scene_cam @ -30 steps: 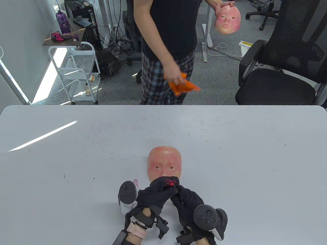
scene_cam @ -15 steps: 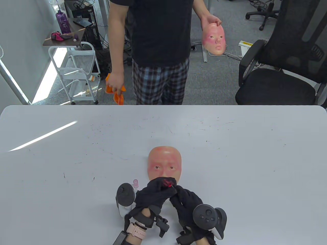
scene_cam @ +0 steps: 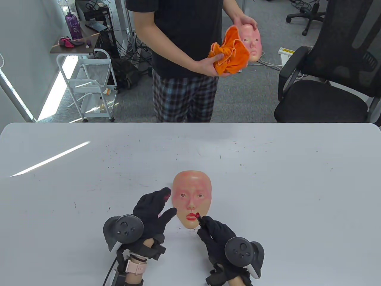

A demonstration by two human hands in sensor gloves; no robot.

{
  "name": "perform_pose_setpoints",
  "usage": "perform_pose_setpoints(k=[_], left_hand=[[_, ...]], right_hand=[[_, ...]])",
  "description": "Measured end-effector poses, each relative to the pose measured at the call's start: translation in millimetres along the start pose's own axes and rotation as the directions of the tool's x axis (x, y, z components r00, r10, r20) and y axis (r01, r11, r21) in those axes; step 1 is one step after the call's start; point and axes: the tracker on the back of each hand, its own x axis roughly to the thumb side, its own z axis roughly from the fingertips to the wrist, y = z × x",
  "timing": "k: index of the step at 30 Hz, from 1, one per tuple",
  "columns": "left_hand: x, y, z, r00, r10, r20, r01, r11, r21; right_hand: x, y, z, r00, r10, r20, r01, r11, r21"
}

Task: Apply lipstick on mannequin lips

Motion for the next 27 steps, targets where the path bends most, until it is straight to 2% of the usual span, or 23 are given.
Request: perform_pose_setpoints(k=[5,10,14,20,23,26,27], left_hand=[[-19.3,-23.4,-0.8,0.988,-0.133,-0.081,0.12,0.982,-0.148],[-24.6,-44.1,-10.6,0.94,-0.33,-0.091,0.29,0.909,-0.299],[-27.1,-55.3,-14.7,0.924,-0.367,-0.105,0.307,0.877,-0.369],[-28.5,-55.9,-12.1,0.919,-0.388,-0.075,0.341,0.875,-0.344],[-27.2,-49.7,-9.5,0.93,-0.359,-0.075,0.323,0.899,-0.297],[-24.3,-35.7,-6.9,0.978,-0.177,-0.105,0.153,0.966,-0.207],[-23.5,-31.1,-6.0,0.991,-0.061,-0.12,0.039,0.984,-0.173]], right_hand=[[-1.7,2.1,-0.3,1.0,0.012,-0.007,-0.011,1.0,0.014],[-3.9,1.6,-0.9,1.0,0.008,-0.023,-0.007,1.0,0.019],[-6.2,2.0,-1.5,0.999,0.0,-0.033,0.001,1.0,0.026],[-6.5,2.0,-1.8,0.999,-0.006,-0.04,0.007,0.999,0.032],[-6.0,2.6,-1.6,0.999,0.002,-0.038,-0.001,0.999,0.038],[-4.7,4.4,-2.1,1.0,0.011,-0.027,-0.009,0.998,0.06],[-4.2,5.0,-2.1,1.0,0.015,-0.022,-0.013,0.998,0.067]])
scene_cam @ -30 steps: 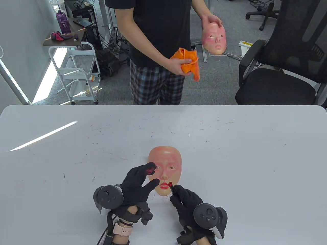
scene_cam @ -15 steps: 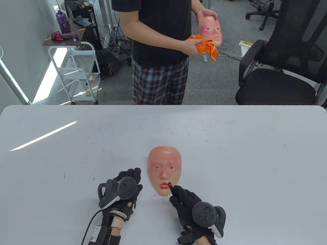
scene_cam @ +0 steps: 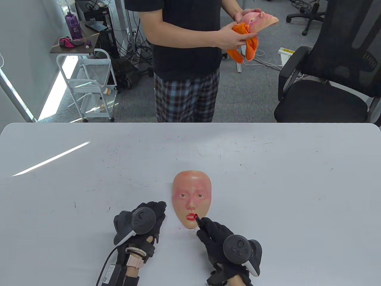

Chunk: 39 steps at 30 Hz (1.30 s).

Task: Apply lipstick on mannequin lips

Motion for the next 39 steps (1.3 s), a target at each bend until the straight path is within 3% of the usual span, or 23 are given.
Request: perform_pose_setpoints(k=[3,5,7,9,24,28,31,33,35,39], left_hand=[[1.1,6.7,2.9,0.955,0.296,0.025,-0.297,0.955,0.012],[3.2,8.4,3.6,0.865,0.499,0.05,-0.498,0.867,-0.02],[5.9,7.0,3.1,0.79,0.609,0.066,-0.606,0.793,-0.065],[9.2,4.5,2.8,0.751,0.655,0.076,-0.649,0.755,-0.097],[31.9,-9.5,2.3,0.802,0.585,0.124,-0.564,0.809,-0.168],[31.8,-10.4,2.0,0.78,0.607,0.152,-0.578,0.792,-0.196],[31.9,-9.7,1.8,0.738,0.659,0.141,-0.627,0.749,-0.215],[33.0,-7.7,1.2,0.753,0.641,0.148,-0.61,0.765,-0.208],[36.2,-6.1,0.0,0.777,0.611,0.155,-0.583,0.79,-0.189],[51.1,-6.8,-7.7,0.857,0.491,0.155,-0.479,0.871,-0.107]], right_hand=[[2.3,2.0,0.1,1.0,0.022,0.013,-0.022,1.0,0.01],[3.9,2.3,0.2,0.999,0.033,0.019,-0.033,0.999,0.013],[4.9,2.3,0.3,0.999,0.039,0.023,-0.039,0.999,0.014],[4.9,2.5,0.1,0.999,0.043,0.025,-0.043,0.999,0.019],[15.8,6.1,1.2,0.992,0.102,0.08,-0.106,0.993,0.044],[11.0,4.2,-1.5,0.997,-0.011,0.075,0.003,0.995,0.102],[5.8,4.8,-4.1,0.986,-0.154,0.061,0.143,0.978,0.152],[4.3,2.8,-5.3,0.977,-0.21,0.028,0.202,0.965,0.17],[1.6,-1.4,-4.2,0.98,-0.199,0.021,0.194,0.971,0.14],[-10.9,-21.6,2.3,0.985,-0.158,-0.068,0.15,0.983,-0.11]])
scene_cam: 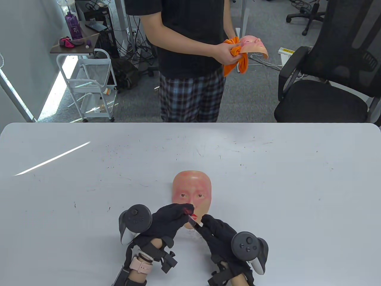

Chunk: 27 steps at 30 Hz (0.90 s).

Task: Apply lipstick on mannequin lips

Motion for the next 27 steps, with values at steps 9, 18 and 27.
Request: perform_pose_setpoints(k=[9,18,27], left_hand=[[29.4,-59.3,-46.7,0.909,-0.412,0.057,0.416,0.906,-0.076],[27.4,-91.4,-64.2,0.846,-0.526,0.091,0.534,0.83,-0.159],[29.7,-81.4,-63.0,0.855,-0.508,0.102,0.518,0.845,-0.135]], right_hand=[[-26.3,-41.7,5.7,0.987,0.017,-0.16,-0.061,0.961,-0.271],[-36.3,-39.6,2.4,0.982,0.031,-0.185,-0.076,0.968,-0.24],[-36.3,-38.0,2.2,0.984,0.031,-0.175,-0.071,0.97,-0.23]])
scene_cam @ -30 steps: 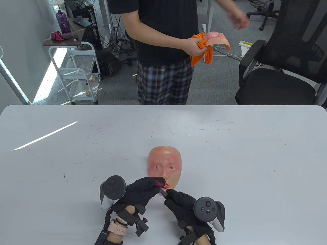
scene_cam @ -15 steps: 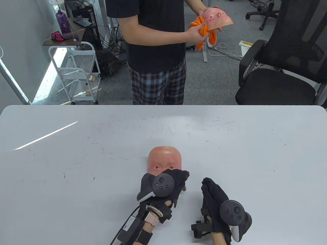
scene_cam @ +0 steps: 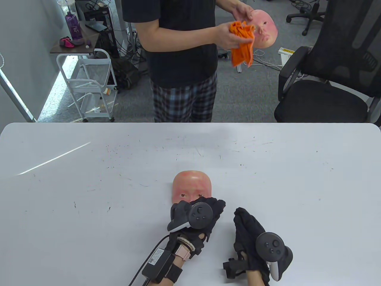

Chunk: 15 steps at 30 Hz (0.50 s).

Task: Apply lipstick on mannequin lips

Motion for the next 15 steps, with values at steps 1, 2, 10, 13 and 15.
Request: perform_pose_setpoints(k=[1,2,10,13,15], left_hand=[[-2.0,7.0,3.6,1.0,0.025,0.005,-0.026,0.999,0.035],[-3.6,11.0,6.1,0.999,0.041,0.007,-0.041,0.998,0.055],[-62.3,47.6,83.3,0.932,0.362,-0.023,-0.337,0.887,0.317],[-96.6,43.2,111.7,0.871,0.484,-0.088,-0.413,0.817,0.403],[-113.8,39.2,124.3,0.829,0.556,-0.062,-0.466,0.747,0.473]], right_hand=[[0.0,0.3,0.0,1.0,0.001,0.002,-0.001,1.0,0.002],[0.1,0.4,0.0,1.0,0.002,0.003,-0.002,1.0,0.003],[-0.1,2.5,0.1,1.0,-0.001,0.007,0.001,1.0,0.002],[0.6,5.6,1.3,1.0,0.018,0.017,-0.018,1.0,0.0],[1.6,7.3,1.8,0.999,0.034,0.023,-0.034,0.999,0.004]])
